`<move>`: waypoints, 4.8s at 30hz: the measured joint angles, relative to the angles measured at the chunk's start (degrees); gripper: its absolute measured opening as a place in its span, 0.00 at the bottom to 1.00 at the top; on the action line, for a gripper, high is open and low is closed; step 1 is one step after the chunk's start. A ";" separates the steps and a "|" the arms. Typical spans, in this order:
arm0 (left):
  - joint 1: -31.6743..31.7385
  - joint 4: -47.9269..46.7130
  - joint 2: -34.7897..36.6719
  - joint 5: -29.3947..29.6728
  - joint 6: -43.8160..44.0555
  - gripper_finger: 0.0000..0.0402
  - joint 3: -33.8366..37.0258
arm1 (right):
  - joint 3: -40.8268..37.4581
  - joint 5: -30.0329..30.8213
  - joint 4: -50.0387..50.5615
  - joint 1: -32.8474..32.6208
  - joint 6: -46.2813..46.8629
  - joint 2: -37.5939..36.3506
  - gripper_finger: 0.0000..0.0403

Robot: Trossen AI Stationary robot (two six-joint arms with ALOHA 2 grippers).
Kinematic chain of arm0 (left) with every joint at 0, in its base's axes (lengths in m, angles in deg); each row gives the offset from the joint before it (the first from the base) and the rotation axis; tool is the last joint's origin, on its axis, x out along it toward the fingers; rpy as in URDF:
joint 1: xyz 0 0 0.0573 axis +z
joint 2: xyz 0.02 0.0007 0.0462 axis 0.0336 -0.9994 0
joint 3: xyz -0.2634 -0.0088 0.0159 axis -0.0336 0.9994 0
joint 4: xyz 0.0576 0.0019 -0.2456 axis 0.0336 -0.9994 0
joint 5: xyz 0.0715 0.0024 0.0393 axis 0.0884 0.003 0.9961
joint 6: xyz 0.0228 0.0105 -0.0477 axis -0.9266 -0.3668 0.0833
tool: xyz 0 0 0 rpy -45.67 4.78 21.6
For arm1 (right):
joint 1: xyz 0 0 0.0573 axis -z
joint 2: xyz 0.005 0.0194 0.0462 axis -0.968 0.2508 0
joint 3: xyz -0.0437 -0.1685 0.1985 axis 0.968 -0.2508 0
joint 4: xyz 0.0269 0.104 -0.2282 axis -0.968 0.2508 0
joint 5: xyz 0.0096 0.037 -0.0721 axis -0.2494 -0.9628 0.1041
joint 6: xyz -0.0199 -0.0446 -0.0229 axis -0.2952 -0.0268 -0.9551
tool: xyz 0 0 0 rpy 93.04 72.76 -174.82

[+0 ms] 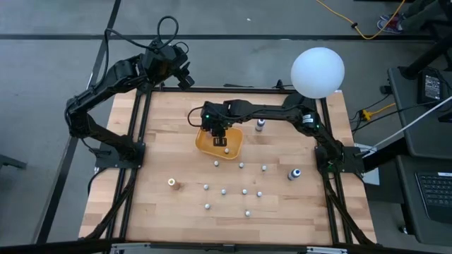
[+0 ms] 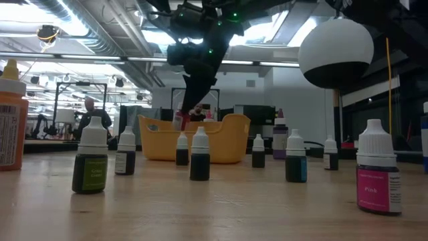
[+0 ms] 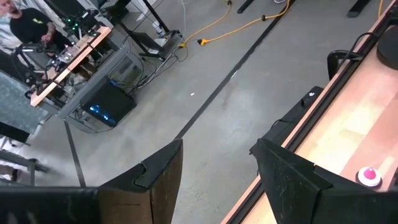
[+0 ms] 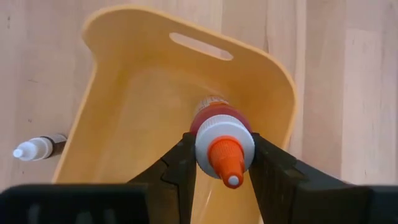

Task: Pick & Place food coloring
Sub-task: Adjust the large orange food coloring bottle in the yellow bin, then put the small brown food coloring bottle into the yellow bin

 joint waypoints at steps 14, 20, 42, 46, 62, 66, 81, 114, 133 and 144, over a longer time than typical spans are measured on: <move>0.00 -0.01 0.00 -0.02 0.00 0.49 0.02 | -0.12 0.00 -0.82 -0.02 0.32 0.89 0.42; -0.01 0.00 0.00 -0.02 -0.01 0.49 0.02 | -0.12 0.00 -1.56 -0.01 0.34 0.89 0.44; -3.89 -4.00 0.80 -0.16 -2.80 0.49 0.04 | 13.16 7.15 21.88 2.19 7.17 -4.47 0.44; -7.00 -13.21 0.61 -9.00 0.80 0.49 0.60 | 1.53 7.20 17.73 3.49 8.42 -13.53 0.44; -27.65 -8.84 -4.90 -19.61 38.60 0.49 19.36 | -57.48 7.05 -23.66 3.87 5.39 -68.73 0.44; -31.29 -7.50 -10.24 -21.17 49.69 0.49 18.90 | -62.41 7.03 -24.75 3.87 4.80 -77.18 0.44; -35.01 2.56 -26.60 -30.98 73.94 0.57 18.21 | -65.19 0.32 -27.08 3.93 -2.28 -80.93 0.44; -31.97 3.66 -34.38 -26.58 76.46 0.57 18.52 | -65.17 -2.19 -26.83 4.31 -5.69 -81.01 0.44; -31.51 6.29 -37.13 -26.66 75.39 0.45 18.62 | -65.10 -2.18 -26.96 4.35 -5.49 -81.00 0.44; -31.06 6.51 -37.13 -27.37 75.43 0.21 18.62 | -65.10 -2.17 -26.83 4.35 -5.28 -80.99 0.44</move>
